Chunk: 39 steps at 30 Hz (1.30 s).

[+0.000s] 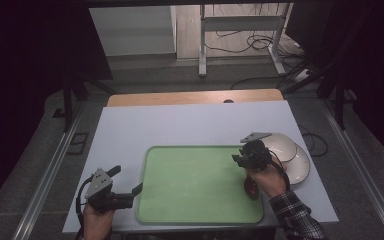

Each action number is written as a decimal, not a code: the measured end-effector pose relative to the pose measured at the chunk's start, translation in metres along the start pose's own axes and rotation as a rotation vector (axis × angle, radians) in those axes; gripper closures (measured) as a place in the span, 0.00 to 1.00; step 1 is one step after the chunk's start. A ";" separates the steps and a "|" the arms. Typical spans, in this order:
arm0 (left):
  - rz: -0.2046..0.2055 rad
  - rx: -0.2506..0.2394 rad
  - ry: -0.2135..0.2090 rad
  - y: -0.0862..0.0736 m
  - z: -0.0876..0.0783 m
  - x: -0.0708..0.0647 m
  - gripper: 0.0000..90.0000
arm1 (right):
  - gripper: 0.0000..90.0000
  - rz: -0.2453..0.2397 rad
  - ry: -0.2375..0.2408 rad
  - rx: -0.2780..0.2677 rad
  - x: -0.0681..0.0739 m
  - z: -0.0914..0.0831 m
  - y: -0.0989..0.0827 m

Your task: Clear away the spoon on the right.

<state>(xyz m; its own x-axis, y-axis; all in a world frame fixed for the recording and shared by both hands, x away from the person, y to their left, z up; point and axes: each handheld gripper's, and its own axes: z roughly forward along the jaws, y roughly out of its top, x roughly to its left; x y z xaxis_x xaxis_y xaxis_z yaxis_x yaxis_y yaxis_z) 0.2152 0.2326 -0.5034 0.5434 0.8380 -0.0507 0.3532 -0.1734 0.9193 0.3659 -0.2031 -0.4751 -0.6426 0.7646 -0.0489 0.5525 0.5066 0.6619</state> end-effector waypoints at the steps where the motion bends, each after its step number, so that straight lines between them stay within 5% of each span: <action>1: 0.000 0.000 0.001 0.000 0.000 0.000 0.03 | 0.65 0.000 -0.001 -0.002 0.000 -0.001 0.000; 39: 0.004 0.003 0.003 0.000 0.001 -0.001 0.03 | 0.24 -0.029 -0.001 -0.106 -0.001 -0.028 -0.005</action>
<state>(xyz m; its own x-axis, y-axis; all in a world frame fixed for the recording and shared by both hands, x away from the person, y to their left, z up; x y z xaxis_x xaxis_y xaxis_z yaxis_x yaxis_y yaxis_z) 0.2154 0.2318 -0.5038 0.5428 0.8387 -0.0456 0.3527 -0.1784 0.9186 0.3488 -0.2171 -0.4573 -0.6568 0.7508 -0.0699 0.4745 0.4836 0.7355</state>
